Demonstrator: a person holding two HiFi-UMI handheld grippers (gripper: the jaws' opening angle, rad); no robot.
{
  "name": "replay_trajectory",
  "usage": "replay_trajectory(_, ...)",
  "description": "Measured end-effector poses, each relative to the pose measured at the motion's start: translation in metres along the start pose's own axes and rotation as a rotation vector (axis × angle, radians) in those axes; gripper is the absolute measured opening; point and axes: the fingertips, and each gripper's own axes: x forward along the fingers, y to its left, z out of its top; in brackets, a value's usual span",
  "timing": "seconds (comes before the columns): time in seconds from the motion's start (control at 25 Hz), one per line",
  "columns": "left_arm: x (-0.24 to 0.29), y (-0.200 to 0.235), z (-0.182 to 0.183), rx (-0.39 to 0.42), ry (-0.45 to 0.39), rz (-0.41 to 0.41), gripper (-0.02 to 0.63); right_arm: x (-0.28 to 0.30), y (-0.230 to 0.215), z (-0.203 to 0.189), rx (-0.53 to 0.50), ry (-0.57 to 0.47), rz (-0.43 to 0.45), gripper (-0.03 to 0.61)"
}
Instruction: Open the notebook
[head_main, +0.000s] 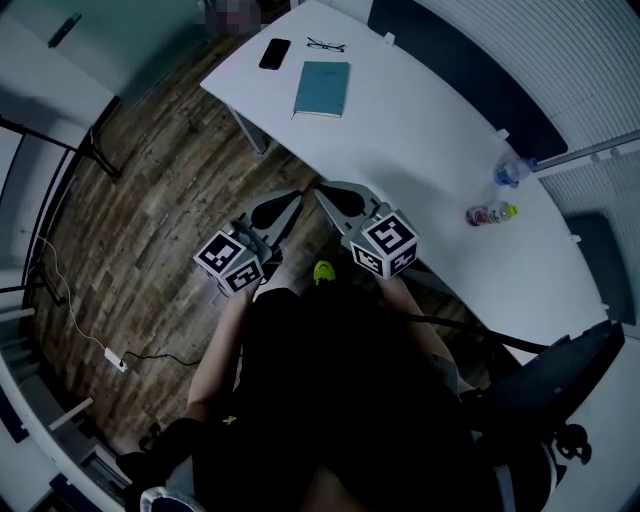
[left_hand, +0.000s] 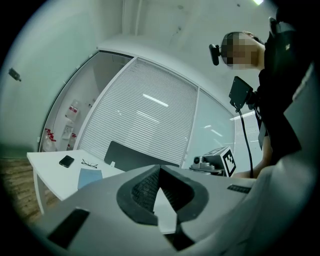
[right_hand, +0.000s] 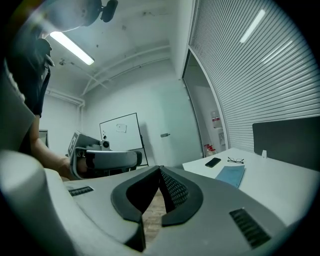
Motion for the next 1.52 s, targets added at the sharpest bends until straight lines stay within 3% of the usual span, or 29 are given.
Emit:
replay_trajectory(0.24,0.015,0.025,-0.002,0.002,0.011,0.011,0.017,0.015,-0.017,-0.001,0.023,0.012,-0.001,0.022)
replay_trajectory(0.52,0.037,0.081,0.003,0.055,-0.006,0.005,0.017,0.048,-0.054,-0.001,0.027,0.014,-0.062,0.021)
replay_trajectory(0.8,0.066,0.112,0.016,0.059,-0.004,-0.054,0.017,0.074,-0.089,0.012,0.021,0.016,-0.112,0.021)
replay_trajectory(1.04,0.079,0.138,0.021,0.071,0.014,-0.056,0.017,0.091,-0.114,0.015,0.048,0.027,-0.148,0.021)
replay_trajectory(1.52,0.099,0.178,0.030,0.023,0.031,-0.114,0.017,0.128,-0.140,0.021,0.083,0.046,-0.181,0.021)
